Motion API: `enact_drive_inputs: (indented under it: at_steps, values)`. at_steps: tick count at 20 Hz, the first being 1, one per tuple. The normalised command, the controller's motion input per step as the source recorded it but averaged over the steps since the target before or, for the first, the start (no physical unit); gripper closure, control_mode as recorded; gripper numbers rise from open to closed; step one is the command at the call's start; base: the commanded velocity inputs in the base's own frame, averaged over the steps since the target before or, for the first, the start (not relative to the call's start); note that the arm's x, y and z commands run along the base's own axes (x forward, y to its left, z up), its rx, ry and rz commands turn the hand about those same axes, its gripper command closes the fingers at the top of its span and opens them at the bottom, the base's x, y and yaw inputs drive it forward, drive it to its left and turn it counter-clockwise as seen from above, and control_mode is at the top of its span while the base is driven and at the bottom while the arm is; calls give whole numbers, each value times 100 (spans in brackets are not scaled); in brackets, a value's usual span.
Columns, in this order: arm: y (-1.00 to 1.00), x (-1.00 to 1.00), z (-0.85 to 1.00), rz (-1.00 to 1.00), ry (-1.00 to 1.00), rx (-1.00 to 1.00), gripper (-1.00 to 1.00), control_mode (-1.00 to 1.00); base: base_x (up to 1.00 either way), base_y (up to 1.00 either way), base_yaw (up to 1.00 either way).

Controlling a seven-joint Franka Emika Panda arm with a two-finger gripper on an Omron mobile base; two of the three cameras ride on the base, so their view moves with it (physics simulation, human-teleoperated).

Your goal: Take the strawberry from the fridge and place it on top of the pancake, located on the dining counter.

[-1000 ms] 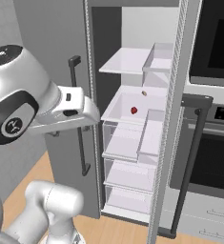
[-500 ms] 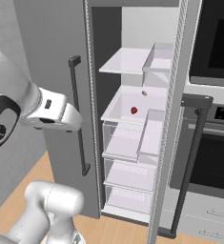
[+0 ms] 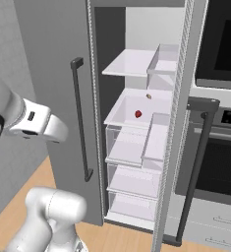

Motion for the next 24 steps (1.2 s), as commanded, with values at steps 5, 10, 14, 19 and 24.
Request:
enact_drive_inputs:
  at_steps: [5,10,14,19,24]
  values:
    - [23,-29,-37,0,-9,9,-100,-100,0,0,0]
    - [25,0,-38,0,-6,6,-100,-100,0,0,0]
    - [11,0,-9,0,0,3,-100,-100,0,0,0]
    - [0,0,0,0,0,0,-100,100,0,-24,-1]
    - [0,0,0,0,0,0,-100,100,36,-35,-10]
